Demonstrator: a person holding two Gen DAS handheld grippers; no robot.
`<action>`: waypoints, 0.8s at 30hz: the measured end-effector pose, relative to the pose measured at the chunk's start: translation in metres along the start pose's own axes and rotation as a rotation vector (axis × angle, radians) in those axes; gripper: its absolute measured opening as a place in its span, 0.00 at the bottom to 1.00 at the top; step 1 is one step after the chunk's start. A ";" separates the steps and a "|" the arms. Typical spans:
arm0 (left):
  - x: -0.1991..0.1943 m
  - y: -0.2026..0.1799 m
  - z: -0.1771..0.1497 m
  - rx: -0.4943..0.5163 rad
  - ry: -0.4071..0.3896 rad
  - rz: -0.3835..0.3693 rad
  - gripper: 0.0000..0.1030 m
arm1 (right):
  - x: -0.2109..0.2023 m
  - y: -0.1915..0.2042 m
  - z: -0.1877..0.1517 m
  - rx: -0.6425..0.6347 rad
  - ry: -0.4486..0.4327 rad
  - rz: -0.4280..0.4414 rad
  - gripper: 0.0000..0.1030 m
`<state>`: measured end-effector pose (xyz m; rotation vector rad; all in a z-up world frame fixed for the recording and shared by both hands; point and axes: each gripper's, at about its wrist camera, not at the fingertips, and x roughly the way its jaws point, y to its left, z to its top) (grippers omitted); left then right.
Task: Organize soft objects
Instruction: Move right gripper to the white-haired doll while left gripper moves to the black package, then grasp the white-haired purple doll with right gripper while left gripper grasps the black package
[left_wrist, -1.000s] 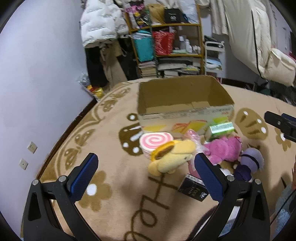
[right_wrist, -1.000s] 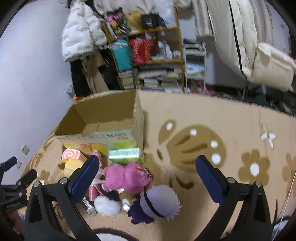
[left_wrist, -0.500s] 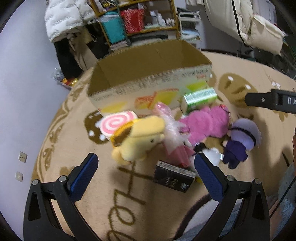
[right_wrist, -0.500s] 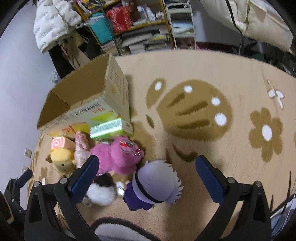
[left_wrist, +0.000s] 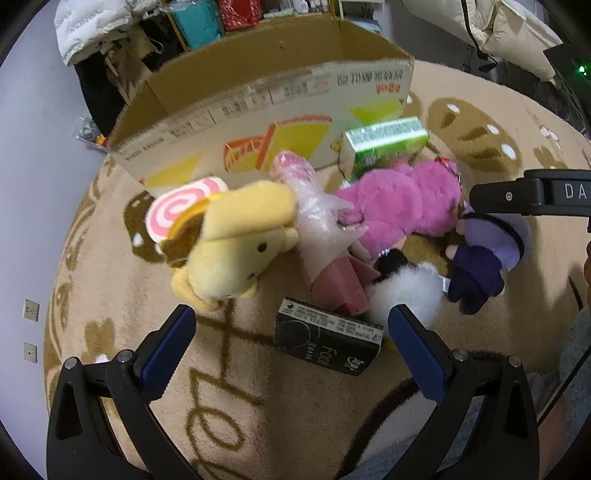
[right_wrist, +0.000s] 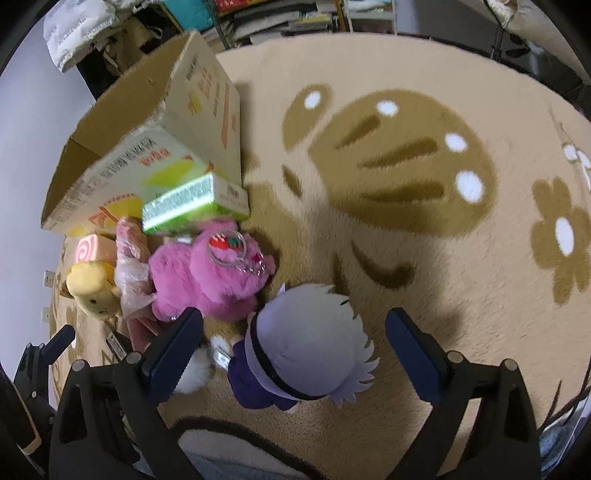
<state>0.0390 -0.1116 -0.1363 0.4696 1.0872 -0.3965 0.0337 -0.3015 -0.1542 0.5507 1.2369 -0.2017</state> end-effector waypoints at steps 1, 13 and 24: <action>0.003 0.000 0.000 0.002 0.012 -0.007 1.00 | 0.002 0.000 0.000 -0.002 0.009 0.001 0.98; 0.032 -0.005 -0.002 0.018 0.092 -0.038 0.99 | 0.015 -0.008 -0.004 0.011 0.082 0.040 0.74; 0.034 0.009 -0.002 -0.045 0.124 -0.118 0.63 | 0.014 0.008 -0.013 -0.028 0.050 0.047 0.60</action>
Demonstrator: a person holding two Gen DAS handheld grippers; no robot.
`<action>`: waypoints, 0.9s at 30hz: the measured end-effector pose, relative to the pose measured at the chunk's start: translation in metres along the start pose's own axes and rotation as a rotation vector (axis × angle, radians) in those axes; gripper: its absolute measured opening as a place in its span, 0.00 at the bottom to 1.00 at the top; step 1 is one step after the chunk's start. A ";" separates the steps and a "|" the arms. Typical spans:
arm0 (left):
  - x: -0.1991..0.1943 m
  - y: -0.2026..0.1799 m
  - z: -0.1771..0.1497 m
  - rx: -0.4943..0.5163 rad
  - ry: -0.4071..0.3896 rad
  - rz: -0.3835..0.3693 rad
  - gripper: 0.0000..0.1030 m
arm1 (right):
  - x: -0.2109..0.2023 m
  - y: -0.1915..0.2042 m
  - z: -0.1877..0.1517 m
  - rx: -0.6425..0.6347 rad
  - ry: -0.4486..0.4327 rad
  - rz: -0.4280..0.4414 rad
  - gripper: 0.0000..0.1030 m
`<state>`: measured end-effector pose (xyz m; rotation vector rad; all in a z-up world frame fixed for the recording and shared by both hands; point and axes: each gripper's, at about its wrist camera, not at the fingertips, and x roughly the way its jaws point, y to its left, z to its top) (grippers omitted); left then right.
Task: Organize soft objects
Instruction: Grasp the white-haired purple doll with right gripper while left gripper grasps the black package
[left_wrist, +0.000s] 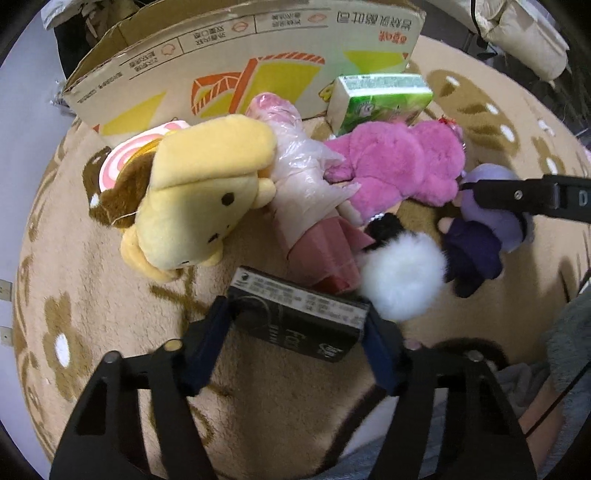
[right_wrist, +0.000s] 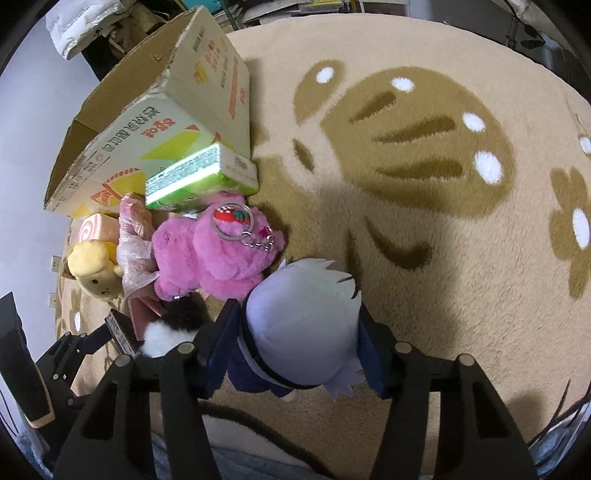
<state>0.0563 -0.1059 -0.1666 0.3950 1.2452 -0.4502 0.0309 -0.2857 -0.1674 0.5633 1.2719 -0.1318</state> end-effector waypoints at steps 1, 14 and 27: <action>-0.001 0.001 0.000 -0.003 -0.004 0.005 0.63 | 0.000 0.002 0.000 -0.007 -0.003 0.007 0.60; -0.051 0.034 -0.010 -0.149 -0.159 0.077 0.61 | -0.043 0.050 -0.008 -0.175 -0.243 0.077 0.58; -0.118 0.052 -0.016 -0.223 -0.395 0.198 0.61 | -0.102 0.063 -0.015 -0.289 -0.472 0.136 0.58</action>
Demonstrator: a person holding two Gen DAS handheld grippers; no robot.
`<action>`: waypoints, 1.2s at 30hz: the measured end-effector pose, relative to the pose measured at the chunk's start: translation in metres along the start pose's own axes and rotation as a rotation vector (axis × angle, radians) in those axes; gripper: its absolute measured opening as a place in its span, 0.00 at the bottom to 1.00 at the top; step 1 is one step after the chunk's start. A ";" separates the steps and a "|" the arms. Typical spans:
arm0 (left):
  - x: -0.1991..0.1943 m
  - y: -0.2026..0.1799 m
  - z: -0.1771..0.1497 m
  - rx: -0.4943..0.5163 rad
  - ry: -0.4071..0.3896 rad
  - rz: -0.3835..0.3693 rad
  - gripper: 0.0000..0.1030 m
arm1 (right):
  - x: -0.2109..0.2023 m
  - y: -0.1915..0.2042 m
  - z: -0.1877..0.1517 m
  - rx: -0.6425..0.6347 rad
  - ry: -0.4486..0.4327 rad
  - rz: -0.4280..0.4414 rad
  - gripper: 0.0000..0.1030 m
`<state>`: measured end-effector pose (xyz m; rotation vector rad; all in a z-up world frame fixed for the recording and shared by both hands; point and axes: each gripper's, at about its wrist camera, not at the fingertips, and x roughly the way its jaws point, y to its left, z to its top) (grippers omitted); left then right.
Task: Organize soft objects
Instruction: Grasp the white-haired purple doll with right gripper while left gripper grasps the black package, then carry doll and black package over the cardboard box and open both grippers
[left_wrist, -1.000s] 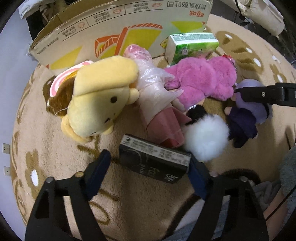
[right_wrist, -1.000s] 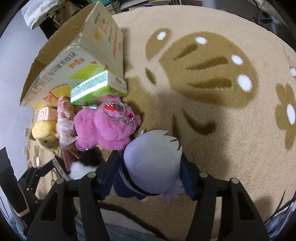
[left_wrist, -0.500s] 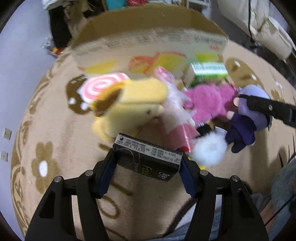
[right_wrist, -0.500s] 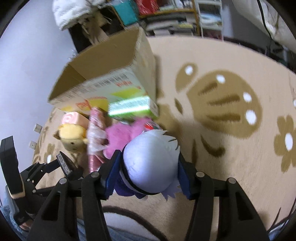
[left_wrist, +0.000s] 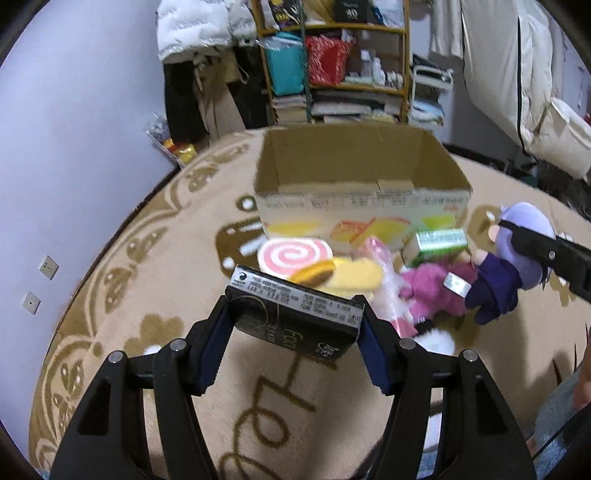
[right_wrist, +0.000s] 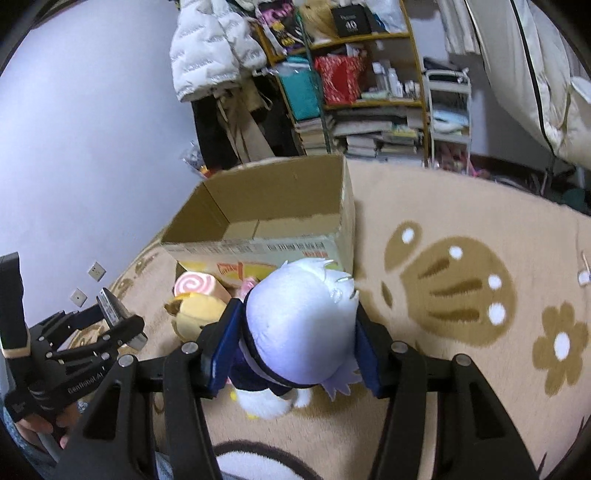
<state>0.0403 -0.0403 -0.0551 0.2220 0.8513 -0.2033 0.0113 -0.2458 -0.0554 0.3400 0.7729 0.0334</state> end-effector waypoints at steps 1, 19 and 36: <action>-0.003 0.001 0.002 -0.003 -0.014 0.007 0.61 | -0.001 0.001 0.002 -0.006 -0.010 0.002 0.58; -0.013 0.032 0.072 -0.061 -0.231 0.038 0.61 | 0.002 0.013 0.049 -0.069 -0.216 0.034 0.58; 0.021 0.032 0.117 -0.020 -0.308 0.034 0.61 | 0.024 0.017 0.075 -0.113 -0.338 0.011 0.58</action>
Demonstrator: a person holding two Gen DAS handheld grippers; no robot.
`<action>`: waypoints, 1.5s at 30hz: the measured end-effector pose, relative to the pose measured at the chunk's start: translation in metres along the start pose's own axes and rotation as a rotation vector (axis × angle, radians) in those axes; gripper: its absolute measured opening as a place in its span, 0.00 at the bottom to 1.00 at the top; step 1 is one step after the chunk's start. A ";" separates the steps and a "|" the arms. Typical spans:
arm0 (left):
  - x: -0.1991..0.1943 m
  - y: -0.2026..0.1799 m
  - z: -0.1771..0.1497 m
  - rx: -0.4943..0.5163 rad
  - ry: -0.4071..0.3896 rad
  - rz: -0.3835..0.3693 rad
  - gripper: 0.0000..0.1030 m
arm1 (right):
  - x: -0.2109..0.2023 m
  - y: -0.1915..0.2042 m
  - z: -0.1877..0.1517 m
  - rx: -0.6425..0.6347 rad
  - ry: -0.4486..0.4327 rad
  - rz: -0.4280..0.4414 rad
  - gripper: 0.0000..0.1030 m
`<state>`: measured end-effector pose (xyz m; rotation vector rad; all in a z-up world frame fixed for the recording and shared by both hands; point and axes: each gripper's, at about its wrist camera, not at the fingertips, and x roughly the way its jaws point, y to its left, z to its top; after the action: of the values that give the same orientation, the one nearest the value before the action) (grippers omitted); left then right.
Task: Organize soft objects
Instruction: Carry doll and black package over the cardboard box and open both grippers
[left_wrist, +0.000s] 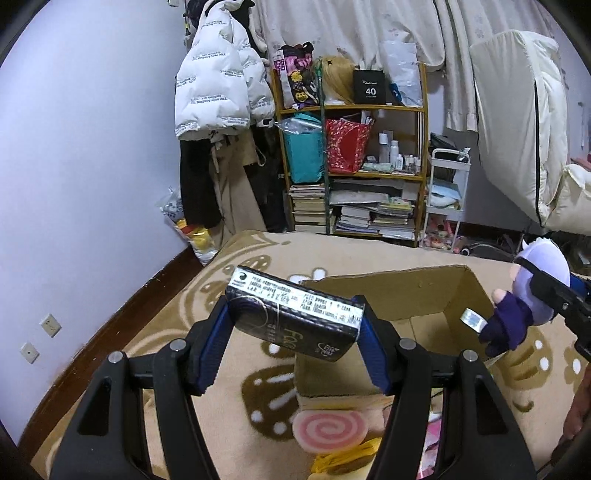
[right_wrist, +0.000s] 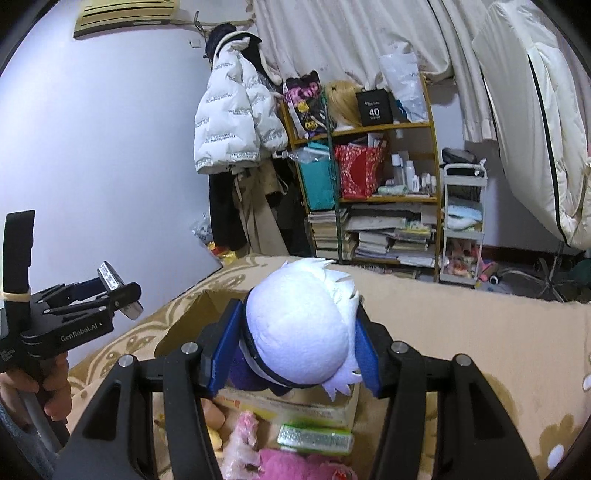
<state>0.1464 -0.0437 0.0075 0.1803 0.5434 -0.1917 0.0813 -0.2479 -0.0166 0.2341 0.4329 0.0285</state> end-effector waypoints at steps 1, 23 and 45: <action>0.001 -0.001 0.000 0.007 -0.011 -0.008 0.61 | 0.001 0.001 0.000 -0.006 -0.002 0.000 0.58; 0.054 -0.023 -0.027 -0.004 0.062 -0.109 0.63 | 0.038 -0.007 -0.021 0.009 0.053 0.006 0.59; 0.039 -0.009 -0.021 -0.028 0.087 -0.028 0.97 | 0.029 0.001 -0.014 -0.077 0.057 -0.044 0.85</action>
<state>0.1667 -0.0529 -0.0319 0.1545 0.6350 -0.2043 0.1016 -0.2422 -0.0404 0.1479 0.4923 0.0086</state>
